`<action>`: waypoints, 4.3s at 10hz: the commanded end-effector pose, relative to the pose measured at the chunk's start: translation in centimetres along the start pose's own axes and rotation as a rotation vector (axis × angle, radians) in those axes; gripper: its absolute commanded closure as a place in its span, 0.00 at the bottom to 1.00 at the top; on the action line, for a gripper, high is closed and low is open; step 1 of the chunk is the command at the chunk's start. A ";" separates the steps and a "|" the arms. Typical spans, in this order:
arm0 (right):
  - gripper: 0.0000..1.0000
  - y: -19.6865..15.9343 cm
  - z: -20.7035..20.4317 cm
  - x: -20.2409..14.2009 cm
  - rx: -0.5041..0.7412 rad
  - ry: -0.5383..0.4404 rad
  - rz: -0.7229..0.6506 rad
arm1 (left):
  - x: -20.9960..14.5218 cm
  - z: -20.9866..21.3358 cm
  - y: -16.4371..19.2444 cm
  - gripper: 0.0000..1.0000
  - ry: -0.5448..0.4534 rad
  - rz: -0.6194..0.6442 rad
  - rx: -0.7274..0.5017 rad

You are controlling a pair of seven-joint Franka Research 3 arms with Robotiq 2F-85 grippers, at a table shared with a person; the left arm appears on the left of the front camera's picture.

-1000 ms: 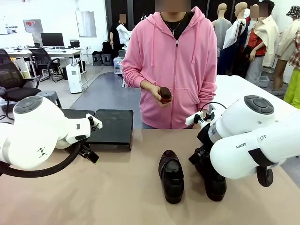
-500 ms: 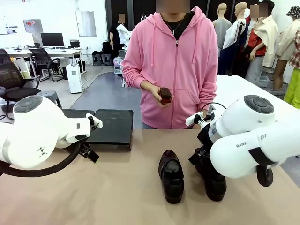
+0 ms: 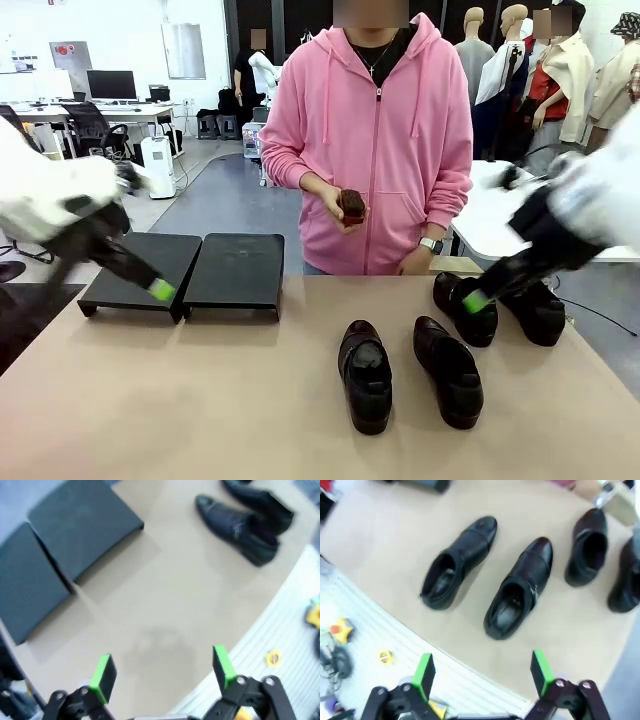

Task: Organize the shoes by placing them on the stand.
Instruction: Pick up one Shoe and place it in the middle of the table.

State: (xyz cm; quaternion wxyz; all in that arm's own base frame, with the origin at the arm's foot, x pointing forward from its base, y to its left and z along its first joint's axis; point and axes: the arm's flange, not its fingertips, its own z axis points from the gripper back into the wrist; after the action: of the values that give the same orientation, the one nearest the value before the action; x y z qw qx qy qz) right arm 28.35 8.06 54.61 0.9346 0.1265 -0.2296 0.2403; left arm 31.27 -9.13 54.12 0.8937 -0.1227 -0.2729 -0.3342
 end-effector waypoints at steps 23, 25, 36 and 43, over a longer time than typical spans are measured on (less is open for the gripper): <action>0.00 -14.9 13.6 -12.6 -0.035 -0.170 -0.540 | -10.8 10.3 7.5 0.00 -0.060 0.170 -0.045; 0.00 -15.0 11.7 -9.7 -0.048 -0.090 -0.509 | -10.8 10.3 7.5 0.00 -0.060 0.170 -0.045; 0.00 -14.7 -12.4 11.9 -0.046 0.210 -0.311 | -10.8 10.3 7.5 0.00 -0.060 0.170 -0.045; 0.00 -25.9 -21.5 19.4 -0.113 0.467 -0.616 | -10.8 10.3 7.5 0.00 -0.060 0.170 -0.045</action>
State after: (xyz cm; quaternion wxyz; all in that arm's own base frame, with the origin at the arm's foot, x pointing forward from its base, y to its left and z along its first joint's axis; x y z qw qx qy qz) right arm 62.61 0.75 41.50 0.9963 0.0838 0.0121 -0.0143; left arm 25.31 6.17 56.16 0.9101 -0.1687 -0.2788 -0.2560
